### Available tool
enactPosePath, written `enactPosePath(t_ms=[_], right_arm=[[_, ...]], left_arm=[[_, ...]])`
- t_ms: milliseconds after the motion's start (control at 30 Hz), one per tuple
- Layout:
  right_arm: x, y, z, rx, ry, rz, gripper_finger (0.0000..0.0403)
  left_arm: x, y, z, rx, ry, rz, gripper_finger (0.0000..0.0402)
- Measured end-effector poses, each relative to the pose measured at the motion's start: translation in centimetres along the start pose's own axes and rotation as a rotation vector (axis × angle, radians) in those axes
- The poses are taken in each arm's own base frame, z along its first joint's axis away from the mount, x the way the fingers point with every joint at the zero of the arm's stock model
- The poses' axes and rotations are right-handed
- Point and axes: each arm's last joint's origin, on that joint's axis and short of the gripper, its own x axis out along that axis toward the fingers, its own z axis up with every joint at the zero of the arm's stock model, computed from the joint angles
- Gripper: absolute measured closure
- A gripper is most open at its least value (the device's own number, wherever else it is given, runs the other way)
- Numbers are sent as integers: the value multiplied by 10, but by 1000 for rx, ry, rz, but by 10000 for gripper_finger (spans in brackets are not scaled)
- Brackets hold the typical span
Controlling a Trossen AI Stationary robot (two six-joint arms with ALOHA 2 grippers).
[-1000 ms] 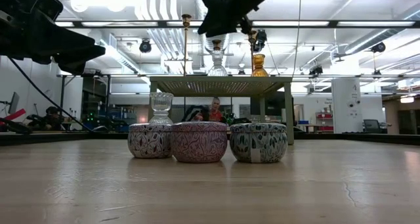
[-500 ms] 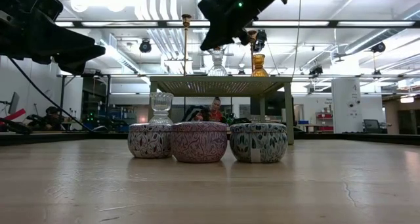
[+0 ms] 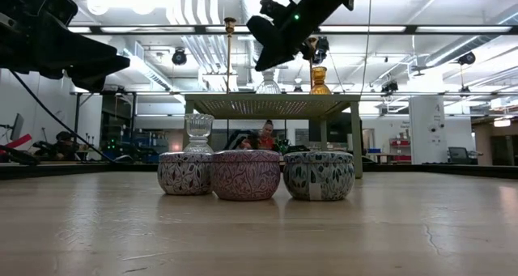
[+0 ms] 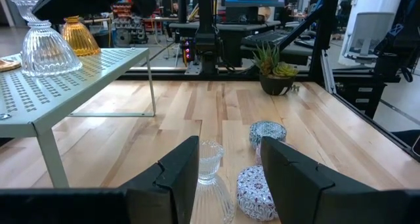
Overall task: Pick & Place candle stick holders
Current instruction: Put the right transparent candle holder on the shelf
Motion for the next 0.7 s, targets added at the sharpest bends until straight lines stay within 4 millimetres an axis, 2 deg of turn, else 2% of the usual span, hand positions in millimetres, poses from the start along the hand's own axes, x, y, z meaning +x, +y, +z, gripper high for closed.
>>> enactPosePath(t_ms=[700], right_arm=[[8, -18, 0, -28, 7, -47, 390]], left_arm=[[0, 0, 0, 0, 0, 0, 234]])
